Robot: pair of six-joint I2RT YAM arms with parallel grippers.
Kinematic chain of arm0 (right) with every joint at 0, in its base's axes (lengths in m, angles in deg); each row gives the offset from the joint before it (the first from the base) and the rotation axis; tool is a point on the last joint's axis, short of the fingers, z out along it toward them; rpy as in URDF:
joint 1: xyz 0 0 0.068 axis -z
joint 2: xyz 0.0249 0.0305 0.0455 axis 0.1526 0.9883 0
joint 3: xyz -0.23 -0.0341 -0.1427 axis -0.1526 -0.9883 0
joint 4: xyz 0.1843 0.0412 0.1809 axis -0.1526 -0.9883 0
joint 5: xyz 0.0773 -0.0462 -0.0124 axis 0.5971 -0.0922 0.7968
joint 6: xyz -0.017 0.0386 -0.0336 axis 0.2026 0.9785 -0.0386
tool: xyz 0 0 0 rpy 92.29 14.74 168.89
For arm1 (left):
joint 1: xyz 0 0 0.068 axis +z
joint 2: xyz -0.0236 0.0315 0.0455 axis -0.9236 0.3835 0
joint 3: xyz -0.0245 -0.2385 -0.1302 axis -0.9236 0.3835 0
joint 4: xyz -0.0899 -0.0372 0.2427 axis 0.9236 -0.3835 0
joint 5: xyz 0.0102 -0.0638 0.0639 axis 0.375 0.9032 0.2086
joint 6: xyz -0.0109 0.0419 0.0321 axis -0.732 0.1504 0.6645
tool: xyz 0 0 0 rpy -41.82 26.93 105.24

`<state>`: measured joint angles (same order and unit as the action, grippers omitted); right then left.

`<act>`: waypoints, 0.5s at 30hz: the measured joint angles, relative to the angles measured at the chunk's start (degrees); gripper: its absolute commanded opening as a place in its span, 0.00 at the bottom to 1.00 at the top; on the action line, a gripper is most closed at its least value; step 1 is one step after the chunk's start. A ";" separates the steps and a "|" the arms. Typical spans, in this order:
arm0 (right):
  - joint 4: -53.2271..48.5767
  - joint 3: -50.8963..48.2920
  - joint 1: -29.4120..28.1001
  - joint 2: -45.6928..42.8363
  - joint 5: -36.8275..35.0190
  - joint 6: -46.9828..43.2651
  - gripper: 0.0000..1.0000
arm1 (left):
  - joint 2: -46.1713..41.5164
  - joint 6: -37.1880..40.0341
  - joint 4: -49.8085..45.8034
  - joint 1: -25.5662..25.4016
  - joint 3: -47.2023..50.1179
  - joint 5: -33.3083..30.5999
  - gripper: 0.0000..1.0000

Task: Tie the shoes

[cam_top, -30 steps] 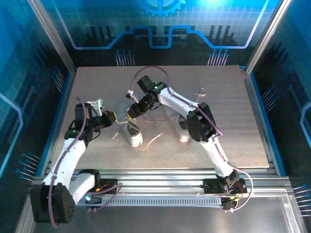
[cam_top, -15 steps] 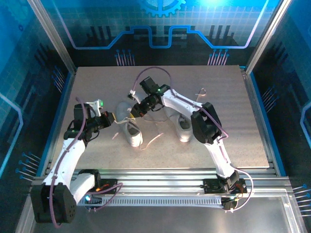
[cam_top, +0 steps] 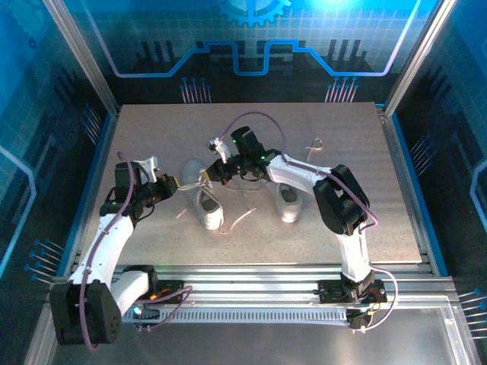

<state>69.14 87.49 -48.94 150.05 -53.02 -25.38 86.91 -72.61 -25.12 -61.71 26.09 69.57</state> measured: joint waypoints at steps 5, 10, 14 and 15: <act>1.77 -0.24 0.00 0.00 -0.11 0.09 0.00 | 0.09 0.04 -0.09 1.68 0.00 -0.02 0.00; 3.63 -2.36 0.09 -0.48 -1.27 -0.09 0.00 | 0.33 0.20 -0.85 4.39 0.55 -0.02 0.00; 4.92 -3.50 0.11 -0.59 -1.36 -0.09 0.00 | 1.40 0.24 -1.09 4.87 1.55 0.07 0.09; 5.07 -3.50 0.11 -0.59 -1.22 -0.09 0.00 | 1.62 0.52 -1.09 4.90 1.68 0.26 0.19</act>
<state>74.21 83.99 -48.83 149.46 -54.24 -25.46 88.53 -72.08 -26.21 -56.82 27.77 69.84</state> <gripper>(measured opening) 0.040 0.068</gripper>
